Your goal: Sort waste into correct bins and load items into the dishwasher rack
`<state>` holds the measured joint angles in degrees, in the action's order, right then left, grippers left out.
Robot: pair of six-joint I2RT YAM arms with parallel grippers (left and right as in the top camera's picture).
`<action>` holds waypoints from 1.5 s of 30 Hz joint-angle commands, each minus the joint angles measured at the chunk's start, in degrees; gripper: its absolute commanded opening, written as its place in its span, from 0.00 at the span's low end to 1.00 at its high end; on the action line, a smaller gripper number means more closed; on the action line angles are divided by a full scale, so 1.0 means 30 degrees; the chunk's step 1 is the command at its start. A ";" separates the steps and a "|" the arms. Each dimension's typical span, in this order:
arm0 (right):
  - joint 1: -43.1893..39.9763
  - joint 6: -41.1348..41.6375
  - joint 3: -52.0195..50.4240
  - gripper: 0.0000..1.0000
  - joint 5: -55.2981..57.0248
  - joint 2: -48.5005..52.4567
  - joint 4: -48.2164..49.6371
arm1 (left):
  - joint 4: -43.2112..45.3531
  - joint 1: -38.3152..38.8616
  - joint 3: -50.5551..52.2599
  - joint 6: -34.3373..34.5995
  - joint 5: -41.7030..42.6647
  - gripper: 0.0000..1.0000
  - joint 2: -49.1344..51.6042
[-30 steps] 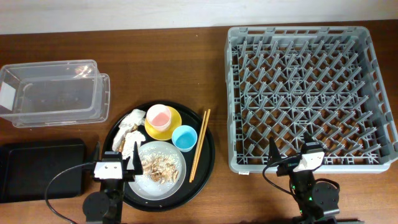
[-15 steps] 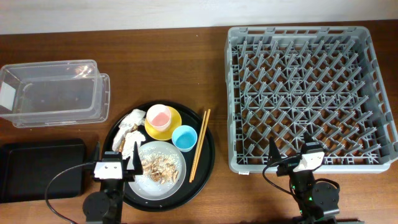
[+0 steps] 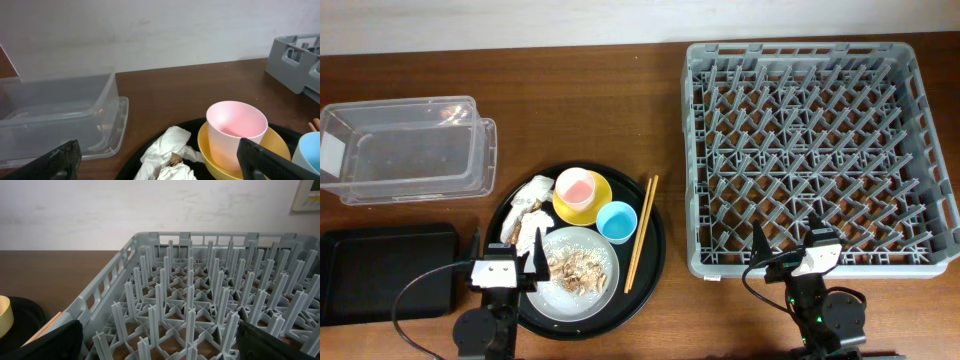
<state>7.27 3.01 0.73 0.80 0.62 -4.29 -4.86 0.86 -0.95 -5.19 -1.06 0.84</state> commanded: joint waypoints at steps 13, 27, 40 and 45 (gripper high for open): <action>-0.0058 0.0000 -0.0138 0.98 -0.0036 -0.0138 -0.0073 | 0.0044 0.0073 0.0138 -0.0379 -0.0197 0.99 -0.0182; -0.0058 -0.0007 -0.0138 0.99 -0.0036 -0.0138 -0.0073 | 0.0117 0.0073 0.0138 -0.0379 0.1020 0.99 -0.0182; -0.0058 -0.0007 -0.0138 0.98 -0.0036 -0.0138 -0.0080 | 0.0612 0.0073 0.0124 0.8247 1.2356 0.99 -0.0160; -0.0058 0.0000 -0.0138 0.98 -0.0036 -0.0138 -0.0073 | 0.0823 0.0073 0.0124 1.3682 1.8105 0.99 -0.0160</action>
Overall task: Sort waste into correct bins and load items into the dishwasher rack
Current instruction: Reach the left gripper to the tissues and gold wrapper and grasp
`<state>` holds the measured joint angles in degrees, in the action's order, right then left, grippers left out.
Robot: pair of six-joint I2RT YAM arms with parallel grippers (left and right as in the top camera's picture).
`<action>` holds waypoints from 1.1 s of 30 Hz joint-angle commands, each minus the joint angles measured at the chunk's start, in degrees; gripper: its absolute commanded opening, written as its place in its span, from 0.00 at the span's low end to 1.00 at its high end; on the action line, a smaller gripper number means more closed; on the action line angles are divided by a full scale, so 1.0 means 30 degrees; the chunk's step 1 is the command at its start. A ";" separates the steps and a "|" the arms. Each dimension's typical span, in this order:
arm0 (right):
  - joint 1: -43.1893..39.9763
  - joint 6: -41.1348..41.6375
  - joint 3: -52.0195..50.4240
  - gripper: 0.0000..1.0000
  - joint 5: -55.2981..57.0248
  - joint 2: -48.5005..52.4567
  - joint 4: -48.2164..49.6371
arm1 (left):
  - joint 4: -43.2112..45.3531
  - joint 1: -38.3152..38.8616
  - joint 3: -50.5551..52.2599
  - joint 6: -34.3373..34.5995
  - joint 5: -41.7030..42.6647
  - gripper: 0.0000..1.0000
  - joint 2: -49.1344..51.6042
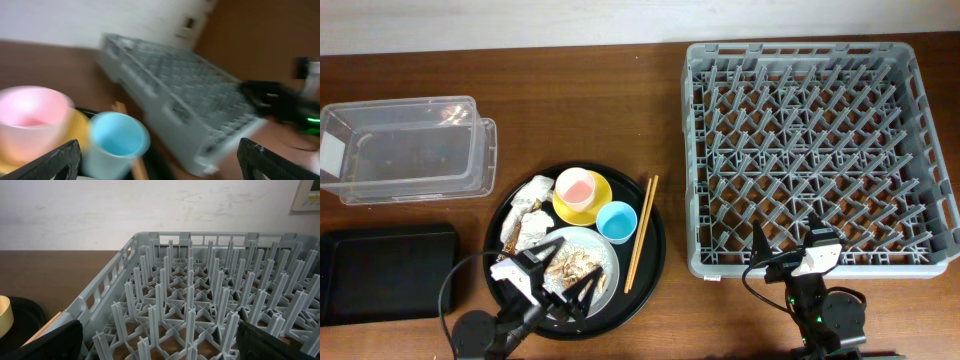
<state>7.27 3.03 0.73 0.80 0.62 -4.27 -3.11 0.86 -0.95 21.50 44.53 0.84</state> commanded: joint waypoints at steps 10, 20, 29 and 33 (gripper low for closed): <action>-0.0058 -0.0007 -0.0138 0.98 -0.0036 -0.0138 -0.0080 | 0.0539 0.0066 -0.3767 0.2040 0.0597 0.99 0.0197; -0.0058 -0.0007 -0.0138 0.98 -0.0036 -0.0138 -0.0087 | -1.5322 0.0073 -1.4797 -0.4685 -0.6681 0.99 0.7388; -0.0058 -0.0007 -0.0138 0.98 -0.0036 -0.0138 -0.0080 | -2.1507 0.0073 -2.1740 -0.4677 -1.2961 0.99 1.9802; -0.0058 -0.0007 -0.0138 0.98 -0.0036 -0.0138 -0.0087 | -1.9358 0.0066 -2.1740 -0.4670 -1.2859 0.99 2.3722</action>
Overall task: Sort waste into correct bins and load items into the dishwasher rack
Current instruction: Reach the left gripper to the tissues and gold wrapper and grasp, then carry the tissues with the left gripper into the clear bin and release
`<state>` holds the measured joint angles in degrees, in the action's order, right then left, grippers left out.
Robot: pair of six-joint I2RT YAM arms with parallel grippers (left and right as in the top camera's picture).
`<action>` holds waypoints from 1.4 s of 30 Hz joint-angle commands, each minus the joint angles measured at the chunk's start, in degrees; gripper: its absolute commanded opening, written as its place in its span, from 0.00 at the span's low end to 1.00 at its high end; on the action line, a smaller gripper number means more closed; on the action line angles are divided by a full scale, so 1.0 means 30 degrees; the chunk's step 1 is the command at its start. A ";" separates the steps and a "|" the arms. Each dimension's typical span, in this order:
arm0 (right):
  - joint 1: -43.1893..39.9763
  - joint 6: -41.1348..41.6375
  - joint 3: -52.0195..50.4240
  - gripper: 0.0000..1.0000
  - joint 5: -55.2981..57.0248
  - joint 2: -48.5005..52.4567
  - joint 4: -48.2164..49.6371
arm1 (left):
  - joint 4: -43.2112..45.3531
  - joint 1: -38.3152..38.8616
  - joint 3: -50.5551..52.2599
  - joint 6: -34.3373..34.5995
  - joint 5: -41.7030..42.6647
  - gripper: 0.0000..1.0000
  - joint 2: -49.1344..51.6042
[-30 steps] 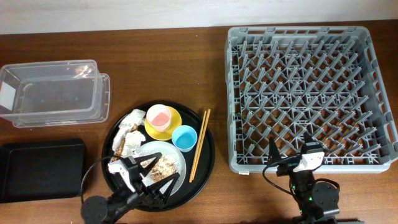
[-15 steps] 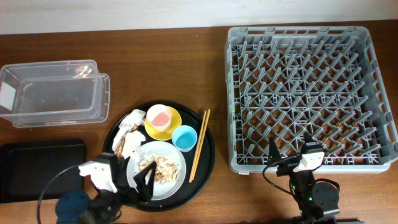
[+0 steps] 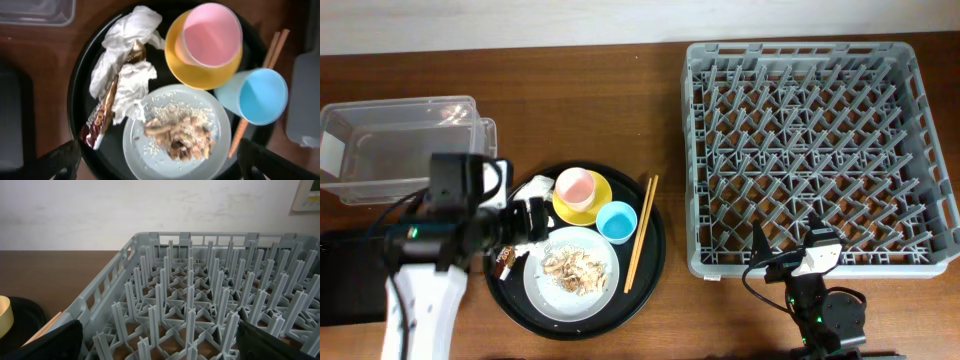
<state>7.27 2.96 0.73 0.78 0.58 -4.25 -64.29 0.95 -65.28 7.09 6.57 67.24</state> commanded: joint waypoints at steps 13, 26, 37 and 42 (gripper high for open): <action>-0.0058 0.0015 -0.0138 0.98 -0.0029 -0.0124 -0.0095 | 0.4065 -0.1246 -0.0197 0.0984 -0.0561 0.50 0.9755; -0.0058 0.0007 -0.0138 0.98 -0.0029 -0.0124 -0.0095 | 0.5428 -0.1246 0.1158 0.0984 -0.0488 0.43 1.0834; -0.0058 0.0007 -0.0138 0.98 -0.0029 -0.0124 -0.0095 | 0.2594 -0.1253 -0.1290 0.0984 -0.0510 0.01 0.8925; -0.0058 0.0015 -0.0138 0.98 -0.0029 -0.0124 -0.0087 | 0.2543 -0.1523 -0.1392 0.0984 -0.0641 0.01 0.6135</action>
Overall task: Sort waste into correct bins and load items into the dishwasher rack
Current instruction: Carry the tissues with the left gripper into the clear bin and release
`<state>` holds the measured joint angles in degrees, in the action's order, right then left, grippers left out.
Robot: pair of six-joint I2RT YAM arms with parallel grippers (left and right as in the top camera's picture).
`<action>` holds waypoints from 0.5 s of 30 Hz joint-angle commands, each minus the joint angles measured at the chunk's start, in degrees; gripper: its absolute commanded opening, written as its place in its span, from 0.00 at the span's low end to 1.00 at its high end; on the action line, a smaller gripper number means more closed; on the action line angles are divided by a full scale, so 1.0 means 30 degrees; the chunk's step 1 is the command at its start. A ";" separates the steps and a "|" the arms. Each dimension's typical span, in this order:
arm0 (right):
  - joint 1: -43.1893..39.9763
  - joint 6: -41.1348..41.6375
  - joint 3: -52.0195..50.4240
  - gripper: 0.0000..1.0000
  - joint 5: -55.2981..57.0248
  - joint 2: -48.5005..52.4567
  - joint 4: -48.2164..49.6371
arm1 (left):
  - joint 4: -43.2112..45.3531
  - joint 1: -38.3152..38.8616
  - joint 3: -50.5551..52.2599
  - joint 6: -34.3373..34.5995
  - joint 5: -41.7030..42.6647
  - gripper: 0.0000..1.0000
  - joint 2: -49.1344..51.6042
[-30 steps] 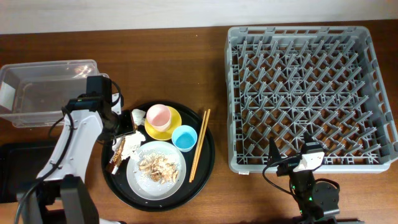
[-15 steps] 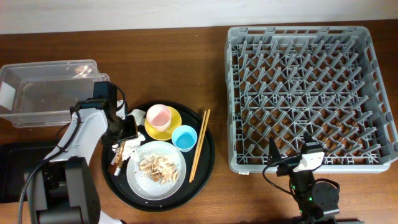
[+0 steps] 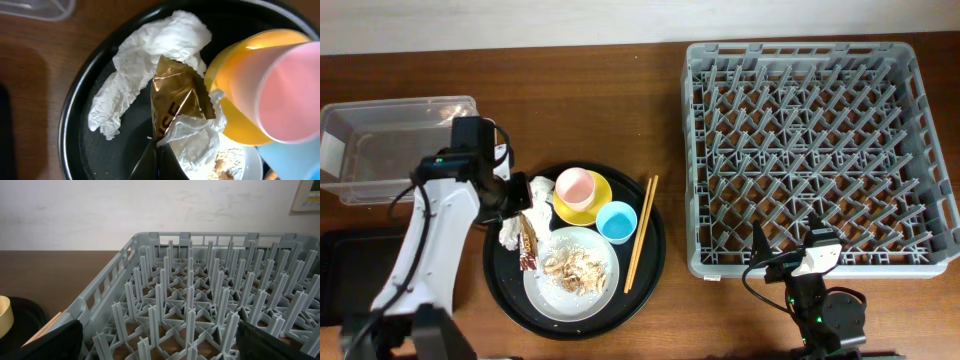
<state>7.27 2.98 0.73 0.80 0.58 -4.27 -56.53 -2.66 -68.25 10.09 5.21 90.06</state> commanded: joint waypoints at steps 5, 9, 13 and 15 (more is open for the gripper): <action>-0.0058 0.0007 -0.0138 0.98 -0.0036 -0.0124 -0.0080 | 0.1872 -0.2958 -0.0678 0.1217 -0.0182 0.01 -0.4197; -0.0058 0.0007 -0.0138 0.98 -0.0036 -0.0124 -0.0087 | 0.8102 -0.4663 -0.0678 0.3570 -0.0226 0.01 -0.5020; -0.0058 0.0007 -0.0138 0.98 -0.0036 -0.0124 -0.0080 | 1.2225 -0.4983 -0.0678 0.4983 -0.5136 0.01 -0.4481; -0.0058 0.0007 -0.0138 0.98 -0.0036 -0.0124 -0.0080 | 1.3719 -0.4983 -0.0678 0.4969 -0.7919 0.01 -0.3322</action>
<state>7.27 2.98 0.73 0.80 0.56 -4.25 -18.57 -17.34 -69.95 23.38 -6.68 76.34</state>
